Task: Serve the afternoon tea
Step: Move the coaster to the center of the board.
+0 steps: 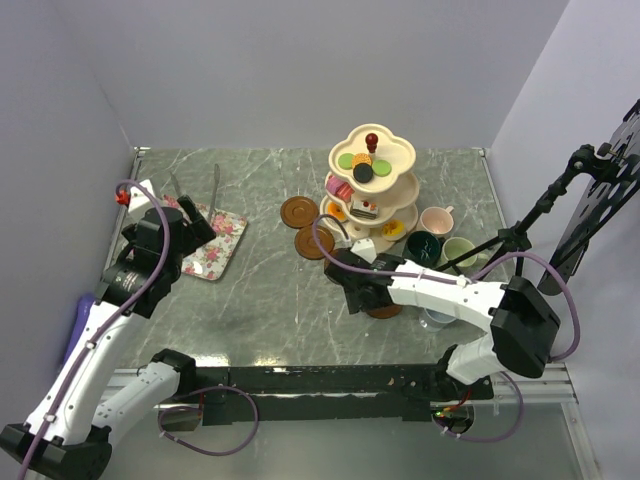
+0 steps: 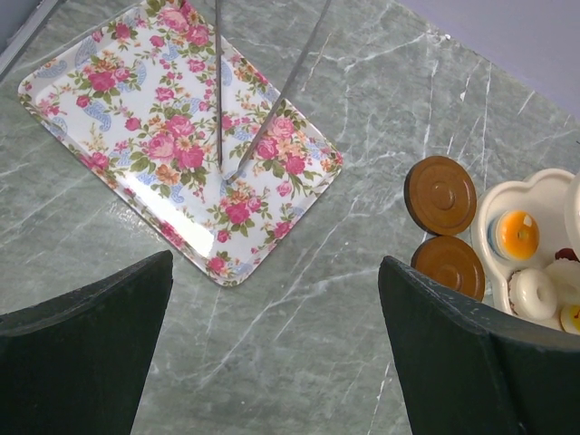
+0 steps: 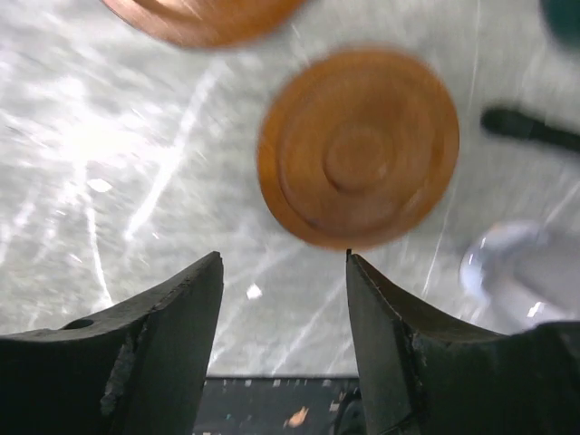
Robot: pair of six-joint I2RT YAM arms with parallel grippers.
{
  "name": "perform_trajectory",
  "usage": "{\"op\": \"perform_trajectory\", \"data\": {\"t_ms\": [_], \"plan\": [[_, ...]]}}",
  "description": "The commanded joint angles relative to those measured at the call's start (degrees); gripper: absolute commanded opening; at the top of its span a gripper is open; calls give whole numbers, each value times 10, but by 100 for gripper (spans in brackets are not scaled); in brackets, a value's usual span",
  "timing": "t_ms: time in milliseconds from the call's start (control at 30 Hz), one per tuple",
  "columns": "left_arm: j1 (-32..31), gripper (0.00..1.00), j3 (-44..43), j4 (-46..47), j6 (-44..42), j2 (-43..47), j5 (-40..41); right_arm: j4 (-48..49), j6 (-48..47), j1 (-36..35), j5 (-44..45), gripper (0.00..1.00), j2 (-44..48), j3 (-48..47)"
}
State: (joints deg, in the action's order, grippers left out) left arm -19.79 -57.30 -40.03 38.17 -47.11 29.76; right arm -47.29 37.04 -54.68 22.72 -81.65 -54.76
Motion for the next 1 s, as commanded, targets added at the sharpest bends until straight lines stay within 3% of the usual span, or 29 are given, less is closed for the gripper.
{"op": "perform_trajectory", "data": {"t_ms": [0,333,967], "plan": [[-1,100,5,19,-10,12,-1,-77,107,-2,-32,61,21,24],[-9,100,8,20,-11,22,6,-70,176,32,-90,58,40,87],[-15,100,-8,6,-8,33,34,26,124,132,-73,53,-57,97]]}}
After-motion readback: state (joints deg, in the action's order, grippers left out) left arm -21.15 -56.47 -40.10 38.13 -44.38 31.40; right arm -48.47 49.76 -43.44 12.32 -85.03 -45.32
